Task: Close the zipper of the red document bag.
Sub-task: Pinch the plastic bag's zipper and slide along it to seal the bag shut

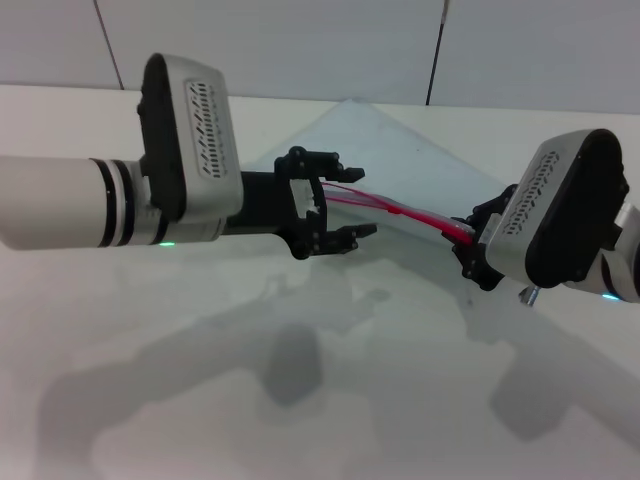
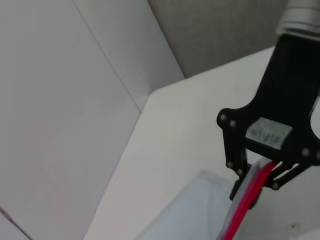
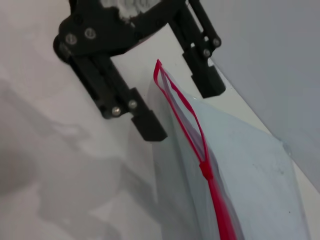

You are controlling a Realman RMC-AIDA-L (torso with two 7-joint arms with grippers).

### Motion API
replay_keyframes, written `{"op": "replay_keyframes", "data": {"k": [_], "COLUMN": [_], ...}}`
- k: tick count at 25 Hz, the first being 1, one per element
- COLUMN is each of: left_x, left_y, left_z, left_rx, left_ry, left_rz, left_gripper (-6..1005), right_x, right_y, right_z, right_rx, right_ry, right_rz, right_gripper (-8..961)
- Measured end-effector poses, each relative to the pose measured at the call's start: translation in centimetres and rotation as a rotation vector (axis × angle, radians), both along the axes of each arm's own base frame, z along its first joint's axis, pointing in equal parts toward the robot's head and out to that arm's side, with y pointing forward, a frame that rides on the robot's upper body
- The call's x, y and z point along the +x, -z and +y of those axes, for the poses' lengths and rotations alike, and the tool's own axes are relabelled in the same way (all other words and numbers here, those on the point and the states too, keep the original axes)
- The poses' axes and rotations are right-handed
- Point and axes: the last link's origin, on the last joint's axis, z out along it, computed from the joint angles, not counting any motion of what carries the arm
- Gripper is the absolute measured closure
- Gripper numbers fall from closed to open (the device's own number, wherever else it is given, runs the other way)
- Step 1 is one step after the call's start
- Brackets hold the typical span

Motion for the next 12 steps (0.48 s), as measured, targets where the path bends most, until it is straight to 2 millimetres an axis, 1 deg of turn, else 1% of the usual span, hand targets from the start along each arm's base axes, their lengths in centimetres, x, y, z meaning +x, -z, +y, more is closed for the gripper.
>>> {"op": "replay_keyframes", "data": {"k": [7,12], "left_x": [-0.16,-0.18], "left_y": [0.23,0.55], "left_z": [0.08,0.11], "left_rx": [0.008,0.029], "left_ry": [0.019,0.064], "left_rz": [0.042,0.078], "left_gripper": [404,405], "right_x": [-0.53,-0.86], "right_y": [0.05,0.04], "right_z": [-0.13,-0.27], "right_rx": [-0.005,-0.006], "right_ry": [-0.012,-0.021], "right_rz": [0.006,0.01], "right_gripper": [899,900]}}
